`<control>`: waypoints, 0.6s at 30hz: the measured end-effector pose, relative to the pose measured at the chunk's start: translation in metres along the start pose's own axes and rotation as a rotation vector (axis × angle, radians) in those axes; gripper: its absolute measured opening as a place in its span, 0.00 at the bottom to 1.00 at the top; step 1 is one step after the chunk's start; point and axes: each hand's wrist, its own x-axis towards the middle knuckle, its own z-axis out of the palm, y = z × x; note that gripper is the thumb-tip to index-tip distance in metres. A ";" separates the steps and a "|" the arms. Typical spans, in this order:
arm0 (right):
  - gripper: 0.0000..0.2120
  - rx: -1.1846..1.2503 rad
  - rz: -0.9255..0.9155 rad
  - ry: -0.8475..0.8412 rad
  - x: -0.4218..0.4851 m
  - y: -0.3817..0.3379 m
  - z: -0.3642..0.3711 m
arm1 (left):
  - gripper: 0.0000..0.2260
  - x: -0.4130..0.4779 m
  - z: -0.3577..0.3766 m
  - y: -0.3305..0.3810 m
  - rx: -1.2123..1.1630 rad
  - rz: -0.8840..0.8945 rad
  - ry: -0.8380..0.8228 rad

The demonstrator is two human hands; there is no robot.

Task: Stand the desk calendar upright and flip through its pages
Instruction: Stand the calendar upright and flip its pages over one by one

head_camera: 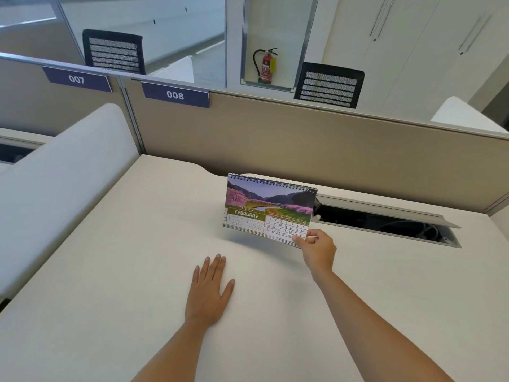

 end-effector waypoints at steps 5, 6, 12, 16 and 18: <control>0.16 -0.005 -0.016 -0.009 -0.003 0.001 -0.002 | 0.28 0.000 0.001 -0.001 0.000 0.000 0.002; 0.17 -0.003 -0.024 -0.014 -0.004 0.002 -0.002 | 0.29 0.000 0.001 -0.001 0.005 0.000 -0.002; 0.18 0.028 -0.087 -0.007 -0.012 0.000 0.000 | 0.29 0.001 0.001 -0.001 0.013 -0.004 -0.005; 0.12 0.080 -0.109 0.065 -0.019 -0.007 0.000 | 0.29 0.000 0.002 -0.002 0.011 -0.004 -0.002; 0.09 0.111 -0.069 0.101 -0.018 -0.012 -0.002 | 0.29 0.000 0.002 -0.002 0.007 -0.005 -0.001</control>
